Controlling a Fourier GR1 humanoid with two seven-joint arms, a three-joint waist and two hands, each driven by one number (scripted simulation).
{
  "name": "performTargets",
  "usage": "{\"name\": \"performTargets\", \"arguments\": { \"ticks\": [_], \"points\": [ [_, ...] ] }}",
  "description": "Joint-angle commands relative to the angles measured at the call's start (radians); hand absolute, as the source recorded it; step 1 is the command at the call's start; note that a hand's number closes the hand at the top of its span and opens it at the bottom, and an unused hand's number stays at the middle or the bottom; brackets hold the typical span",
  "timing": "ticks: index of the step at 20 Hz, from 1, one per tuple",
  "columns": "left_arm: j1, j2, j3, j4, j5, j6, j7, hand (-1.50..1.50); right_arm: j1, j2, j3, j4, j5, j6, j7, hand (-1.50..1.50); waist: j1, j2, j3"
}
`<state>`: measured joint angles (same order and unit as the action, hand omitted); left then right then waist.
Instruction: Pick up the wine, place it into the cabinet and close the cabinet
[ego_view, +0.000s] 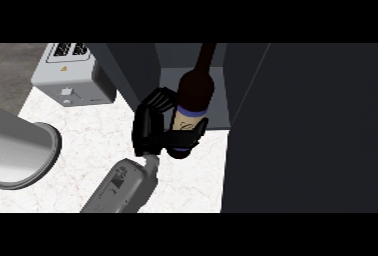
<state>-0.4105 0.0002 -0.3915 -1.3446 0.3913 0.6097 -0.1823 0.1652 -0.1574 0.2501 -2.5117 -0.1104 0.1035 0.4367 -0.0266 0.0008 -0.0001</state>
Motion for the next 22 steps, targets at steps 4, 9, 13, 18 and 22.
{"name": "performTargets", "arguments": {
  "ticks": [4,9,13,18,22],
  "points": [
    [-0.048,0.000,-0.047,0.141,0.072,0.037,-0.073,1.50,0.056,-0.026,-0.057,-0.230,-0.193,0.018,0.118,-1.50,-0.008,0.000,0.000],
    [-0.033,0.000,-0.089,0.290,0.173,0.022,-0.237,1.50,0.062,0.011,-0.008,-0.211,-0.120,0.002,0.086,-1.50,-0.013,0.001,-0.001],
    [-0.070,0.000,-0.114,0.349,0.304,0.032,-0.325,1.50,0.062,0.004,-0.046,-0.155,-0.149,0.029,0.052,-1.50,-0.007,0.002,0.000],
    [-0.161,0.000,-0.058,0.440,0.368,-0.025,-0.334,1.50,0.008,0.018,-0.043,-0.180,-0.141,0.007,0.108,-1.50,-0.006,0.003,-0.001],
    [-0.193,0.000,-0.049,0.521,0.412,-0.052,-0.348,1.50,0.065,0.013,-0.035,-0.202,-0.139,0.033,0.095,-1.50,-0.014,0.002,0.000]
  ]
}}
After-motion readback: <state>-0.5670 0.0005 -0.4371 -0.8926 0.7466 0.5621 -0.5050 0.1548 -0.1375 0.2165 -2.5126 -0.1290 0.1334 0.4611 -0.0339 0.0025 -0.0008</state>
